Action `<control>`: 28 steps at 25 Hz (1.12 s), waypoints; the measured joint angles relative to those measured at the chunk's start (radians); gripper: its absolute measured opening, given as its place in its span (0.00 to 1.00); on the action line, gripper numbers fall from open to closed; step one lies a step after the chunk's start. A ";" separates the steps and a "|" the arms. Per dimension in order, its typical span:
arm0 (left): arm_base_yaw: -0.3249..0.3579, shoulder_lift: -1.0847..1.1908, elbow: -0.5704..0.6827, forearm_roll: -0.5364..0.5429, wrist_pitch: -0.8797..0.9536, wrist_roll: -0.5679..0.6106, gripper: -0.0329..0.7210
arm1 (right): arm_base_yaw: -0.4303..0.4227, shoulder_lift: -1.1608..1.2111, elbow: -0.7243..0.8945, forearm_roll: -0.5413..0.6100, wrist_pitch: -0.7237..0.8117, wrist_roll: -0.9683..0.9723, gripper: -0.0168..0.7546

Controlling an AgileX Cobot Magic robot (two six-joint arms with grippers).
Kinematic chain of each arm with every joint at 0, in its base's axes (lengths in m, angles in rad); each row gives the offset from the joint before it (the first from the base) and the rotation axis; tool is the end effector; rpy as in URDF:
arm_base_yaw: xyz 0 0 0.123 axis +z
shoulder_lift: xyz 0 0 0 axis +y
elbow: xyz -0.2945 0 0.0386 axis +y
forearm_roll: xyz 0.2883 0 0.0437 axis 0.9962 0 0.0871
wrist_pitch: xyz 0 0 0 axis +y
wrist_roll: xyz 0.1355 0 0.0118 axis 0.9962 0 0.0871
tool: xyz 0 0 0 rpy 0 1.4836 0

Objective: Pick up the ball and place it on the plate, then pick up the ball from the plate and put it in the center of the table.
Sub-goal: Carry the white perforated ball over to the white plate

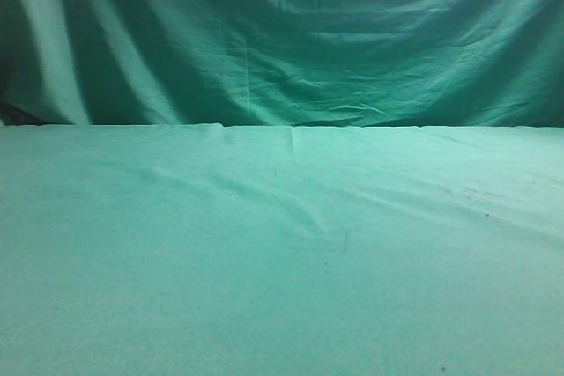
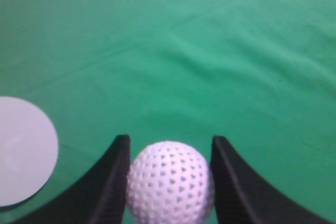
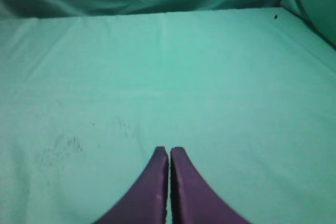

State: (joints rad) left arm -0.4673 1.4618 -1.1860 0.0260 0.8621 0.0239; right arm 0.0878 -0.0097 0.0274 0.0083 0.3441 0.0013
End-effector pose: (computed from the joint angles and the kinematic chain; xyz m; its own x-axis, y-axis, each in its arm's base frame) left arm 0.3255 -0.1612 0.2655 -0.7560 0.4272 -0.4960 0.4729 0.8803 0.0374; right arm 0.1246 0.0113 0.1604 -0.2709 -0.0147 -0.9625 -0.0879 0.9961 0.0095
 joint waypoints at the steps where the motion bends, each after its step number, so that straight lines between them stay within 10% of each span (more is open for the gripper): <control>1: 0.015 -0.035 0.028 0.006 -0.011 -0.016 0.46 | 0.000 0.000 0.001 0.012 -0.038 0.018 0.02; 11: 0.355 -0.202 0.183 0.017 0.015 -0.040 0.46 | 0.000 0.000 -0.004 0.162 -0.359 0.099 0.02; 28: 0.579 -0.014 0.184 0.034 -0.116 -0.054 0.46 | 0.000 0.246 -0.350 0.241 0.247 -0.091 0.02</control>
State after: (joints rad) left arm 0.1120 1.4476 -1.0022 0.0603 0.7458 -0.0297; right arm 0.0878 0.2366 -0.3223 0.2496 0.5914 -0.0900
